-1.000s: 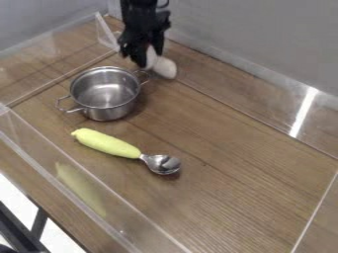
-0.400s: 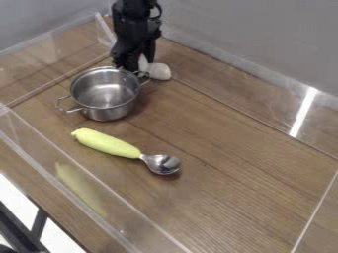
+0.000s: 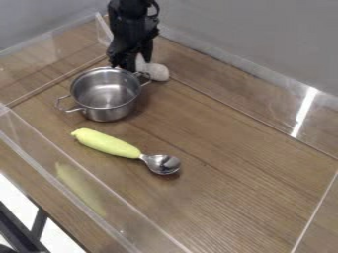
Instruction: Move mushroom to the left side of the table
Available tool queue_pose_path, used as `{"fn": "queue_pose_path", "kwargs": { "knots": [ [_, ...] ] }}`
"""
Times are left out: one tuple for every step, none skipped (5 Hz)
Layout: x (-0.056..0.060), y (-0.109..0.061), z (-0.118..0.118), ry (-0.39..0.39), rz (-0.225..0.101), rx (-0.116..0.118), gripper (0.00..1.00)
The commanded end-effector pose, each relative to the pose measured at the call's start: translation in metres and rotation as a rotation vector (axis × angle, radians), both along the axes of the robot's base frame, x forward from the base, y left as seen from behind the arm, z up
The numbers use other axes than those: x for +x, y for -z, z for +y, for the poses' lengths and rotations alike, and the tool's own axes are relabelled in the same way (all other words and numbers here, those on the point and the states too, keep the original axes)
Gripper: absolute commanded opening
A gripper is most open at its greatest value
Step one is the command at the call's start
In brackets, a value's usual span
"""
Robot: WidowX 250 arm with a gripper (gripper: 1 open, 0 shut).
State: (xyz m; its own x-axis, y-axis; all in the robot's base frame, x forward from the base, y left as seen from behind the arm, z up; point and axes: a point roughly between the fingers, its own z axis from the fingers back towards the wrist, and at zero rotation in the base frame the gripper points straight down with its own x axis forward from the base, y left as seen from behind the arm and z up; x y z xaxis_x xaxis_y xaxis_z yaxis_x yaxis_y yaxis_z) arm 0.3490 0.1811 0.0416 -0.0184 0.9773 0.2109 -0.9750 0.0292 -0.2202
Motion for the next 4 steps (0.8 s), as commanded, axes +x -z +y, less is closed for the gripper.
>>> {"fn": "queue_pose_path", "kwargs": {
  "knots": [
    [0.011,-0.03,0.002,0.087,-0.082,0.056,0.0],
    [0.018,-0.021,0.002,0.154,-0.087,0.064,0.0],
    [0.025,-0.013,0.003,0.221,-0.092,0.074,0.0],
    [0.032,-0.015,0.003,0.137,-0.089,0.088,0.0]
  ]
}}
